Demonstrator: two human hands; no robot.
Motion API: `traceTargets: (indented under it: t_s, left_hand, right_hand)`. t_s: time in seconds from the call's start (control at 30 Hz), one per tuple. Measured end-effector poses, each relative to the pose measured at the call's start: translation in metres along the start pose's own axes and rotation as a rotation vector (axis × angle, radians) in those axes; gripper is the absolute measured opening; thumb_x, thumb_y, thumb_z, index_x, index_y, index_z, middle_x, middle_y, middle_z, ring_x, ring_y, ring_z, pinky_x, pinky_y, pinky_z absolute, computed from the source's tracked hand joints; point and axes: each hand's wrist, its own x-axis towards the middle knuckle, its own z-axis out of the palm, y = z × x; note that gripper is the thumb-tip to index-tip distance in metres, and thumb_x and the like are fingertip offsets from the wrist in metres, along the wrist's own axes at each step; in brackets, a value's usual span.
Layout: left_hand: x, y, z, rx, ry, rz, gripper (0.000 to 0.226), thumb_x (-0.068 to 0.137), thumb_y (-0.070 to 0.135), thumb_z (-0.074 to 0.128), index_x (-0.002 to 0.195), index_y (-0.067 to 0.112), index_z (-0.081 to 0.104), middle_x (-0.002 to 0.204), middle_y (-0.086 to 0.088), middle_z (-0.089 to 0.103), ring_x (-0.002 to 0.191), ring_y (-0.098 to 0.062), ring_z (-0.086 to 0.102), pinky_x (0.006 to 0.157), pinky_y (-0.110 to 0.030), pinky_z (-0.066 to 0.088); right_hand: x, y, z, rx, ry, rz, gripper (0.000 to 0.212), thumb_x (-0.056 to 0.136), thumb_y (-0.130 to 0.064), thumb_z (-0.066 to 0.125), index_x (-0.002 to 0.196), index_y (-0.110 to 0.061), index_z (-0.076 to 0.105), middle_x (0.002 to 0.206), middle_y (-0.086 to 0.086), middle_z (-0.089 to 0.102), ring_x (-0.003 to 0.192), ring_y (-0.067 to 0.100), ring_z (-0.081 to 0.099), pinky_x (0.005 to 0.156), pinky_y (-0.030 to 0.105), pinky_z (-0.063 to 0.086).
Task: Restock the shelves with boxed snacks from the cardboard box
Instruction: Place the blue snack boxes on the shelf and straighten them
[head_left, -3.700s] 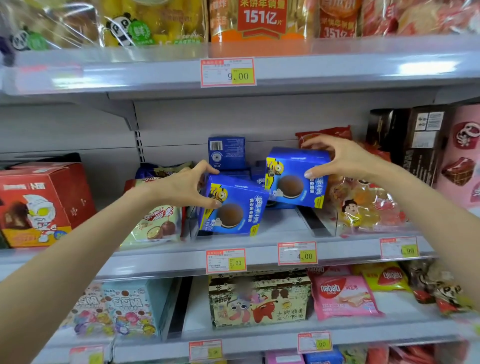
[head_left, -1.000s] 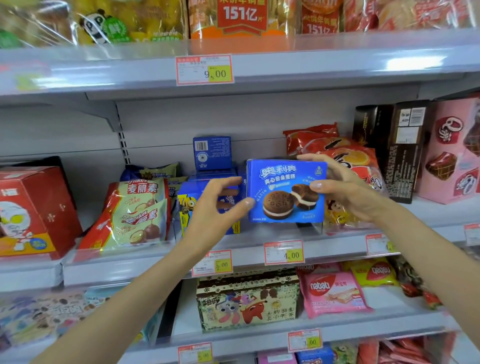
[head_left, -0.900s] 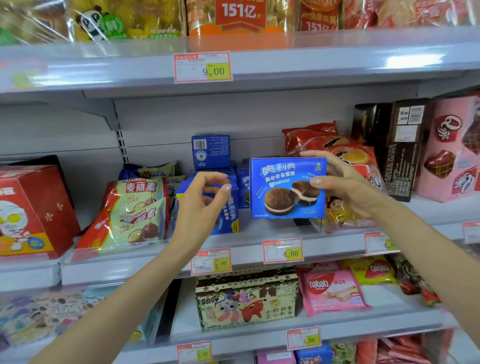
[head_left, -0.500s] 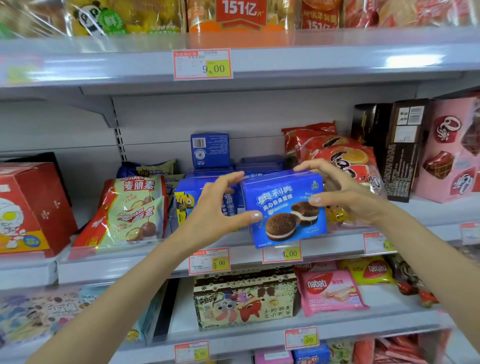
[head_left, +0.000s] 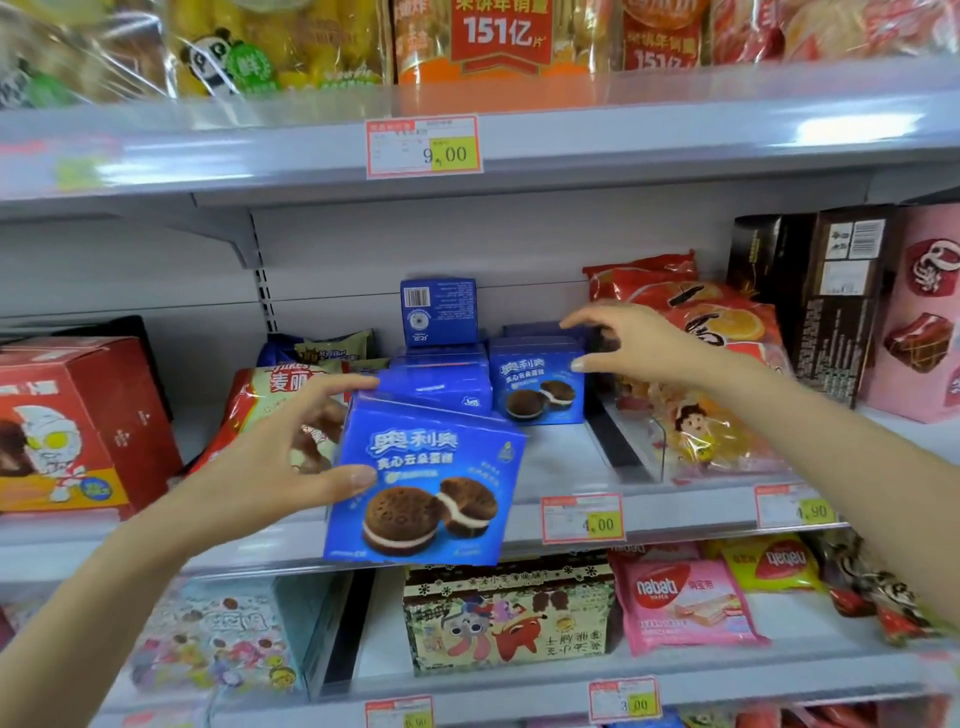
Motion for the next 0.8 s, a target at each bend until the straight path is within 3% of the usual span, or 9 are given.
traceTargets:
  t_s: [0.13, 0.27, 0.57, 0.7, 0.8]
  left_hand:
    - [-0.013, -0.014, -0.009, -0.006, 0.090, -0.056, 0.085, 0.034, 0.090, 0.059, 0.112, 0.060, 0.043, 0.104, 0.005, 0.065, 0.086, -0.010, 0.063, 0.071, -0.024, 0.053]
    - [-0.019, -0.028, -0.007, -0.123, 0.163, -0.077, 0.077, 0.039, 0.086, 0.064, 0.110, 0.059, 0.048, 0.107, 0.000, 0.065, 0.096, -0.023, 0.065, 0.082, -0.053, 0.053]
    - [-0.019, -0.035, 0.002, -0.191, 0.209, -0.094, 0.079, 0.037, 0.088, 0.062, 0.107, 0.054, 0.051, 0.110, -0.005, 0.064, 0.097, -0.019, 0.065, 0.080, -0.037, 0.055]
    - [-0.016, -0.031, 0.004, -0.182, 0.224, -0.124, 0.089, 0.033, 0.091, 0.057, 0.109, 0.046, 0.047, 0.108, -0.002, 0.065, 0.096, -0.016, 0.065, 0.075, -0.025, 0.054]
    - [-0.018, -0.031, 0.003, -0.192, 0.230, -0.116, 0.091, 0.033, 0.092, 0.057, 0.109, 0.044, 0.048, 0.106, 0.000, 0.066, 0.094, -0.012, 0.066, 0.069, -0.018, 0.055]
  right_hand:
    - [0.042, 0.008, 0.021, -0.158, -0.170, 0.041, 0.070, 0.081, -0.036, 0.071, 0.140, -0.020, 0.038, 0.140, 0.008, 0.042, 0.125, 0.024, 0.041, 0.103, 0.034, 0.036]
    - [0.062, 0.006, 0.031, -0.109, -0.318, 0.147, 0.077, 0.078, -0.039, 0.073, 0.142, -0.022, 0.032, 0.140, 0.007, 0.041, 0.122, 0.024, 0.044, 0.098, 0.034, 0.040]
    - [0.067, 0.009, 0.034, -0.057, -0.324, 0.203, 0.067, 0.070, -0.046, 0.077, 0.125, -0.027, 0.043, 0.124, 0.005, 0.047, 0.109, 0.023, 0.048, 0.096, 0.042, 0.044]
    - [0.063, 0.006, 0.029, -0.065, -0.356, 0.202, 0.074, 0.067, -0.052, 0.076, 0.129, -0.030, 0.041, 0.131, 0.004, 0.042, 0.116, 0.023, 0.045, 0.099, 0.041, 0.042]
    - [0.057, 0.000, 0.022, -0.046, -0.381, 0.177, 0.075, 0.071, -0.047, 0.076, 0.134, -0.026, 0.041, 0.136, 0.001, 0.044, 0.118, 0.021, 0.046, 0.099, 0.034, 0.041]
